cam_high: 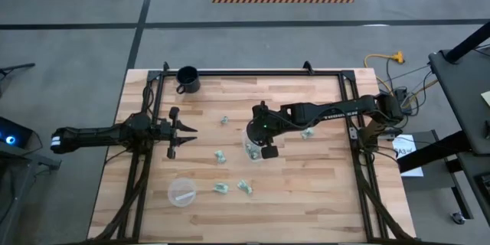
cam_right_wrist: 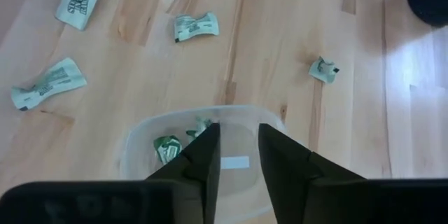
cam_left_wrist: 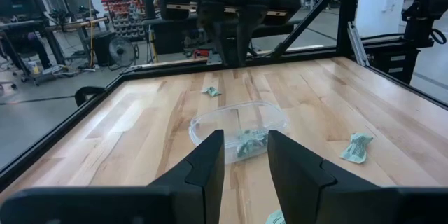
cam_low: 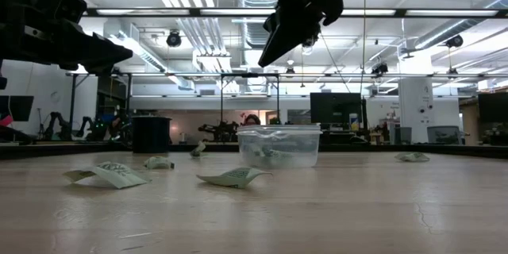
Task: Pick and place items into bin
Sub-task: Put the stevia packet into the transparent bin
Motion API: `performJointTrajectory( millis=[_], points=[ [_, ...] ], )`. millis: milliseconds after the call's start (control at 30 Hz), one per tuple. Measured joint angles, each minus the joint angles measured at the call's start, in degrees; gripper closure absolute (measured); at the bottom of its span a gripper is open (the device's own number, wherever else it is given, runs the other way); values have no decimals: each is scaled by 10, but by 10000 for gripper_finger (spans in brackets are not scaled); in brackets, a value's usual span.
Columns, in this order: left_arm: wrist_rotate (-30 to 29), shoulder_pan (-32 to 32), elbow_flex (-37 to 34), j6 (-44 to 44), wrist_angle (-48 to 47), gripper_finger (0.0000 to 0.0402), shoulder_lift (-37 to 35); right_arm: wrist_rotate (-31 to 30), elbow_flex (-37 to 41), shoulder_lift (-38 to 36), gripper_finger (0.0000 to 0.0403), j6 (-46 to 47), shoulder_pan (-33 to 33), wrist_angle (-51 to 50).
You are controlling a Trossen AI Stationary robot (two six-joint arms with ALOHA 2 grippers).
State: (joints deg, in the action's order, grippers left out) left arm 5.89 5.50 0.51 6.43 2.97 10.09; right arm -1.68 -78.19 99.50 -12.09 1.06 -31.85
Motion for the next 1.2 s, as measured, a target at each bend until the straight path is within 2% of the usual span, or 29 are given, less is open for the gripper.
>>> performJointTrajectory(
  millis=[667, 967, 1200],
  points=[
    [0, 0, 0, 0, 0, 308, 0, 0, 0, 0, 206, 29, -4, 7],
    [0, 0, 0, 0, 0, 308, 0, 0, 0, 0, 200, 14, -4, 1],
    [0, 0, 0, 0, 0, 308, 0, 0, 0, 0, 200, 34, -4, -78]
  ],
)
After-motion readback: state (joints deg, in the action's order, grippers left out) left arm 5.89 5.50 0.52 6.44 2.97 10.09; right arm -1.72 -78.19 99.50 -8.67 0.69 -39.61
